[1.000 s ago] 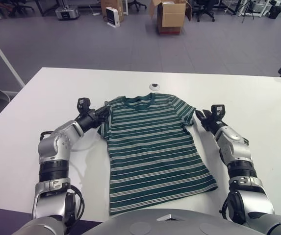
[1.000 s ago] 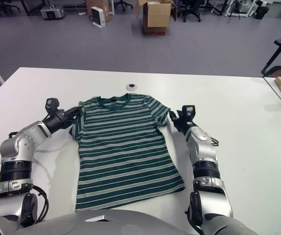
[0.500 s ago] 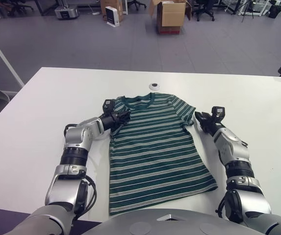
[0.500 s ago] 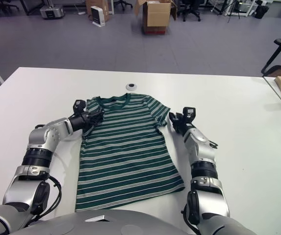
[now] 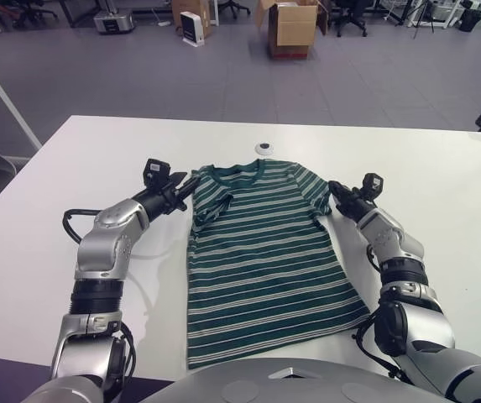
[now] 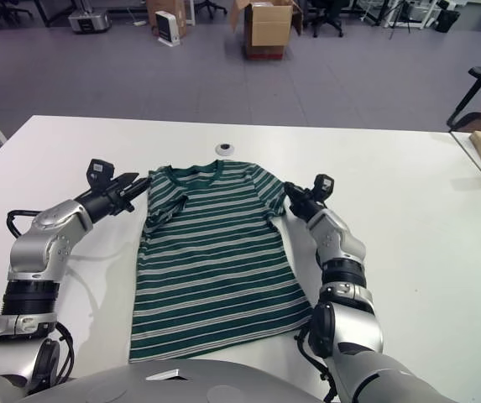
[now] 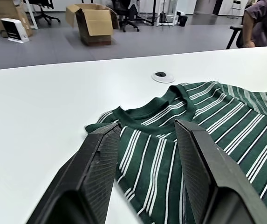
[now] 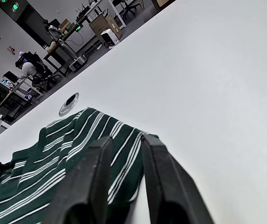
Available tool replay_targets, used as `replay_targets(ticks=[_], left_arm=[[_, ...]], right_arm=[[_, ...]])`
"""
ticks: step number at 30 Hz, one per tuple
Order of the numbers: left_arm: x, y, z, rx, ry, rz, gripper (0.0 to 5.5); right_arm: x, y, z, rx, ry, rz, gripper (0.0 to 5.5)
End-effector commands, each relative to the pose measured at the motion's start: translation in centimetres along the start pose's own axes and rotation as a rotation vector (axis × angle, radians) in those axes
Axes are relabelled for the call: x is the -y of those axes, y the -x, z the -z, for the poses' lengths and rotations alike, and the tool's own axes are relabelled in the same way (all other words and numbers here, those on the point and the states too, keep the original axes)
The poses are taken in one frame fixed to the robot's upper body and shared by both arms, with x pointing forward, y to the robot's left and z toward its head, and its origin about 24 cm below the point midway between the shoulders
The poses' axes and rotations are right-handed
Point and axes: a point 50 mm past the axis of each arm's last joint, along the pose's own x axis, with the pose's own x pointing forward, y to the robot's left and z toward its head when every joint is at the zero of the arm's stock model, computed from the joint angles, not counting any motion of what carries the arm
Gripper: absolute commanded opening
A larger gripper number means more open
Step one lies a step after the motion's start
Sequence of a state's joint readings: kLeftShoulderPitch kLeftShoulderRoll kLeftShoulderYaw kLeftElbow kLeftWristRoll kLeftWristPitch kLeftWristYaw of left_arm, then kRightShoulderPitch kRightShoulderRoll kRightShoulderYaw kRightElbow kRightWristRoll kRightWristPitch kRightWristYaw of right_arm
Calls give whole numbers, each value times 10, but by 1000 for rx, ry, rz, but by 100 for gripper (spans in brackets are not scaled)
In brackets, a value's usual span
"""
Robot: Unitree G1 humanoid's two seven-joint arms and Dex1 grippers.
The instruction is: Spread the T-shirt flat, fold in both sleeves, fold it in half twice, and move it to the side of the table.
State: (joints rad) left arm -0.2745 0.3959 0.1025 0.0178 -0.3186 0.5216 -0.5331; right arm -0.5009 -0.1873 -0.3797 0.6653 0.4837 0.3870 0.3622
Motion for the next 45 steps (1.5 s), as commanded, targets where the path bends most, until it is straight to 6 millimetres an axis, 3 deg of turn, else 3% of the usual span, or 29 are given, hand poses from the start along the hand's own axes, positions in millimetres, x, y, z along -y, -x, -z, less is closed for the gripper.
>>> replay_targets(ticks=[1,4,10,16,19,23,29,33,40,45], left_arm=[[-4,10,2,-2,-58,-40,214],[-7,12,3,-6,-68,-57,214],[-7,13,2,4,-75,-67,214],[-2,11,3,12,-97,-66,214],[0,12,3,20,-116,-76,214],[5,9,6,21,-125,-76,214],[7,9,11,11,-121,-79,214],[8,9,12,7,-119,-81,214],[10,7,13,0,-128,-78,214],[10,7,14,-6,-137,-74,214]], right_arm=[[-1,-2,6,-19,-16,-5,42],[-6,-3,5,-17,-2,-28,2],[-11,-3,-4,17,79,-23,2],[-11,9,-38,9,248,12,103],[-10,9,-51,-120,400,47,152],[-1,5,-36,-257,461,97,222],[-7,2,-21,-250,254,64,313],[-7,1,-16,-263,225,66,313],[-20,-9,-7,-279,279,32,190],[-23,-14,-10,-251,275,38,110]])
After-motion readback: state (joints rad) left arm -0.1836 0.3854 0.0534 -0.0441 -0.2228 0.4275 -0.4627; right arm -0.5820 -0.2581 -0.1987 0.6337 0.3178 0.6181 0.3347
